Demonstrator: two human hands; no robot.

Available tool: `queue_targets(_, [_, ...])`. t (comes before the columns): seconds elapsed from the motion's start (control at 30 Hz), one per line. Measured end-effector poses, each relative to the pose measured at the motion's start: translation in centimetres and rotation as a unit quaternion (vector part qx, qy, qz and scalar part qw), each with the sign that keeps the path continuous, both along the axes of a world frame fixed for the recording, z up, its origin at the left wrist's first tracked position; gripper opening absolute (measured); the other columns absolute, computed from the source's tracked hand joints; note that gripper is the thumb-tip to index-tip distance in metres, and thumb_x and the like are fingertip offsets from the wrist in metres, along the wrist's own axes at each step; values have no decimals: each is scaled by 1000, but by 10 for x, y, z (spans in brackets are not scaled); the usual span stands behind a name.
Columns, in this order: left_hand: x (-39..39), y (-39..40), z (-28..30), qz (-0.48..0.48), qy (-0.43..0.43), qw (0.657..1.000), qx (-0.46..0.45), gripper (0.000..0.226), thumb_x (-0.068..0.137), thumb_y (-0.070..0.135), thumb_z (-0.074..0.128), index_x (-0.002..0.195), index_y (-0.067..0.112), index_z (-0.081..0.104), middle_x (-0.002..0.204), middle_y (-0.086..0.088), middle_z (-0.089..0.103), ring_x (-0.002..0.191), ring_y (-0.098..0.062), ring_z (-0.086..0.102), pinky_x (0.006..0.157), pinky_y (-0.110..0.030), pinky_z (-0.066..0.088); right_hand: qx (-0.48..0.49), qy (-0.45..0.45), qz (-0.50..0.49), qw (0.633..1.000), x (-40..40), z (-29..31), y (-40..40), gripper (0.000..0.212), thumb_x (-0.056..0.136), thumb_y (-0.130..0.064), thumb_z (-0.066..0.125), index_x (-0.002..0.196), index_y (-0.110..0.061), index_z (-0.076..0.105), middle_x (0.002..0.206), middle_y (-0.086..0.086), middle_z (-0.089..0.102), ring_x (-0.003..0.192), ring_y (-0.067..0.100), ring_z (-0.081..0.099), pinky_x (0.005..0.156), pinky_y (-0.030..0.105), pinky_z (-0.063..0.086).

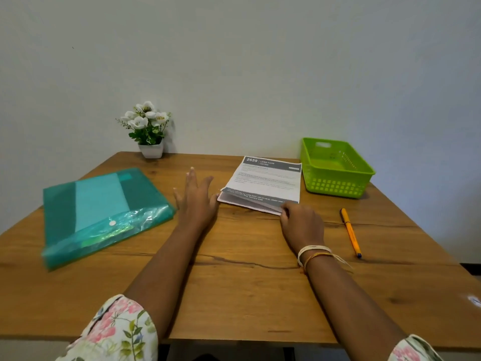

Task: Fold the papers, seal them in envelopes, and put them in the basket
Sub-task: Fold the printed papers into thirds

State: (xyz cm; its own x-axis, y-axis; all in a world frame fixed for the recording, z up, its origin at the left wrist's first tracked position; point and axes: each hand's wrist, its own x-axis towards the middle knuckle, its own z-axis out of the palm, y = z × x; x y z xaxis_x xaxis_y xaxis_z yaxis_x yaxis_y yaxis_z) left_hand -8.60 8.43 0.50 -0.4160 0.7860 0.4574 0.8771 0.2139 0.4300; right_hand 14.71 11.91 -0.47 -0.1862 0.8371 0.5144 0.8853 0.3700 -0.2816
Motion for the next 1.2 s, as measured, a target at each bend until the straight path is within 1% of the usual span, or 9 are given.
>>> queue_targets(0.1, [19, -11, 4, -38, -41, 997, 61, 42, 93, 25, 56, 135, 24, 50, 156, -8, 27, 141, -27, 28, 113, -48, 24, 15, 55, -14, 998, 3, 4, -5, 19, 91, -22, 54, 103, -21, 68, 88, 7, 72, 81, 30, 65, 58, 29, 41])
queue_targets(0.23, [39, -30, 3, -81, -292, 945, 122, 36, 92, 22, 60, 128, 19, 57, 124, -3, 60, 105, -13, 57, 83, -23, 49, 15, 191, -23, 981, 10, 7, -10, 19, 88, -18, 58, 103, -23, 69, 88, 8, 73, 82, 31, 66, 62, 31, 48])
queue_targets(0.33, [43, -44, 1, -123, -386, 906, 120, 40, 92, 25, 60, 131, 19, 55, 102, -3, 68, 88, -15, 68, 80, -39, 58, 42, 214, 15, 976, 12, 10, -20, 18, 86, -18, 63, 102, -23, 70, 86, 5, 73, 80, 27, 67, 65, 33, 53])
queue_targets(0.57, [39, -55, 11, -176, -546, 815, 81, 72, 92, 45, 55, 148, 9, 27, 112, -12, 68, 94, -26, 70, 88, -44, 56, 9, 155, 258, 954, -9, 13, -76, 12, 82, -24, 71, 93, -22, 72, 83, -5, 74, 68, 8, 66, 66, 30, 55])
queue_targets(0.7, [39, -57, 11, -139, -545, 824, 67, 79, 91, 23, 62, 152, 22, 11, 113, -11, 66, 96, -23, 69, 85, -37, 57, -58, 181, 324, 927, -10, 12, -82, 20, 85, -31, 68, 101, -21, 72, 93, -2, 75, 77, 6, 67, 68, 23, 56])
queue_targets(0.8, [36, -53, 10, -123, -563, 813, 85, 66, 96, 23, 55, 151, 22, 18, 108, -12, 68, 90, -22, 70, 80, -37, 58, -26, 229, 244, 942, -3, 10, -72, 18, 91, -32, 58, 99, -22, 72, 93, -3, 74, 83, 9, 68, 70, 32, 55])
queue_targets(0.87, [32, -49, 10, -115, -575, 804, 97, 61, 98, 24, 50, 151, 20, 19, 104, -15, 69, 82, -21, 70, 77, -36, 58, 7, 181, 146, 973, 6, 8, -62, 19, 93, -28, 54, 100, -24, 71, 102, -2, 73, 95, 16, 66, 82, 34, 52])
queue_targets(1.0, [33, -49, 8, -122, -561, 815, 83, 66, 96, 19, 54, 151, 20, 18, 111, -13, 67, 91, -21, 69, 80, -37, 57, -123, -17, 80, 989, 11, 2, -56, 35, 94, -41, 37, 117, -33, 63, 132, 0, 55, 127, 19, 44, 103, 44, 28])
queue_targets(1.2, [30, -52, 6, -78, -482, 869, 79, 59, 97, 19, 51, 150, 22, 25, 128, -6, 54, 88, -14, 59, 63, -27, 51, -74, -22, 145, 986, 0, 8, -69, 35, 95, -44, 41, 109, -27, 68, 104, -1, 63, 99, 18, 52, 83, 35, 42])
